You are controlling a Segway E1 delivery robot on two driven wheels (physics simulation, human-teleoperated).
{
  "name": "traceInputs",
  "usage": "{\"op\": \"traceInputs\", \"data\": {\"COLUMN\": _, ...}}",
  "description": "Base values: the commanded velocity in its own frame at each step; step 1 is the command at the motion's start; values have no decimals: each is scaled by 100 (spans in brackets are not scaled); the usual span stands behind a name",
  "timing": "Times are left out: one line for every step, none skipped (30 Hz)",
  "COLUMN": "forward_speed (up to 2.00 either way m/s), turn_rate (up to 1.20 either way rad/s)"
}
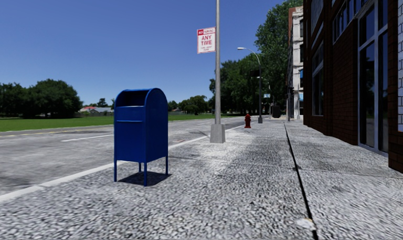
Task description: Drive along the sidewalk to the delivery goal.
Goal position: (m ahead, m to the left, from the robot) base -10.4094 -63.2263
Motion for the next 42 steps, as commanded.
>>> {"op": "traceInputs", "data": {"forward_speed": 37, "turn_rate": -73}}
{"op": "traceInputs", "data": {"forward_speed": 37, "turn_rate": -73}}
{"op": "traceInputs", "data": {"forward_speed": 37, "turn_rate": -73}}
{"op": "traceInputs", "data": {"forward_speed": 37, "turn_rate": -73}}
{"op": "traceInputs", "data": {"forward_speed": 37, "turn_rate": -73}}
{"op": "traceInputs", "data": {"forward_speed": 37, "turn_rate": -73}}
{"op": "traceInputs", "data": {"forward_speed": 37, "turn_rate": -73}}
{"op": "traceInputs", "data": {"forward_speed": 37, "turn_rate": -73}}
{"op": "traceInputs", "data": {"forward_speed": 37, "turn_rate": -73}}
{"op": "traceInputs", "data": {"forward_speed": 37, "turn_rate": -73}}
{"op": "traceInputs", "data": {"forward_speed": 37, "turn_rate": -73}}
{"op": "traceInputs", "data": {"forward_speed": 37, "turn_rate": -73}}
{"op": "traceInputs", "data": {"forward_speed": 37, "turn_rate": -73}}
{"op": "traceInputs", "data": {"forward_speed": 37, "turn_rate": -73}}
{"op": "traceInputs", "data": {"forward_speed": 37, "turn_rate": -73}}
{"op": "traceInputs", "data": {"forward_speed": 39, "turn_rate": -73}}
{"op": "traceInputs", "data": {"forward_speed": 43, "turn_rate": -73}}
{"op": "traceInputs", "data": {"forward_speed": 43, "turn_rate": -73}}
{"op": "traceInputs", "data": {"forward_speed": 50, "turn_rate": -73}}
{"op": "traceInputs", "data": {"forward_speed": 56, "turn_rate": -73}}
{"op": "traceInputs", "data": {"forward_speed": 59, "turn_rate": -73}}
{"op": "traceInputs", "data": {"forward_speed": 59, "turn_rate": -73}}
{"op": "traceInputs", "data": {"forward_speed": 60, "turn_rate": -73}}
{"op": "traceInputs", "data": {"forward_speed": 60, "turn_rate": -73}}
{"op": "traceInputs", "data": {"forward_speed": 60, "turn_rate": -73}}
{"op": "traceInputs", "data": {"forward_speed": 60, "turn_rate": -73}}
{"op": "traceInputs", "data": {"forward_speed": 60, "turn_rate": -73}}
{"op": "traceInputs", "data": {"forward_speed": 60, "turn_rate": -73}}
{"op": "traceInputs", "data": {"forward_speed": 61, "turn_rate": -73}}
{"op": "traceInputs", "data": {"forward_speed": 61, "turn_rate": -73}}
{"op": "traceInputs", "data": {"forward_speed": 61, "turn_rate": -73}}
{"op": "traceInputs", "data": {"forward_speed": 61, "turn_rate": -73}}
{"op": "traceInputs", "data": {"forward_speed": 61, "turn_rate": -73}}
{"op": "traceInputs", "data": {"forward_speed": 61, "turn_rate": -73}}
{"op": "traceInputs", "data": {"forward_speed": 61, "turn_rate": -73}}
{"op": "traceInputs", "data": {"forward_speed": 61, "turn_rate": -73}}
{"op": "traceInputs", "data": {"forward_speed": 61, "turn_rate": -73}}
{"op": "traceInputs", "data": {"forward_speed": 61, "turn_rate": -73}}
{"op": "traceInputs", "data": {"forward_speed": 61, "turn_rate": -73}}
{"op": "traceInputs", "data": {"forward_speed": 61, "turn_rate": -73}}
{"op": "traceInputs", "data": {"forward_speed": 61, "turn_rate": -73}}
{"op": "traceInputs", "data": {"forward_speed": 61, "turn_rate": -73}}
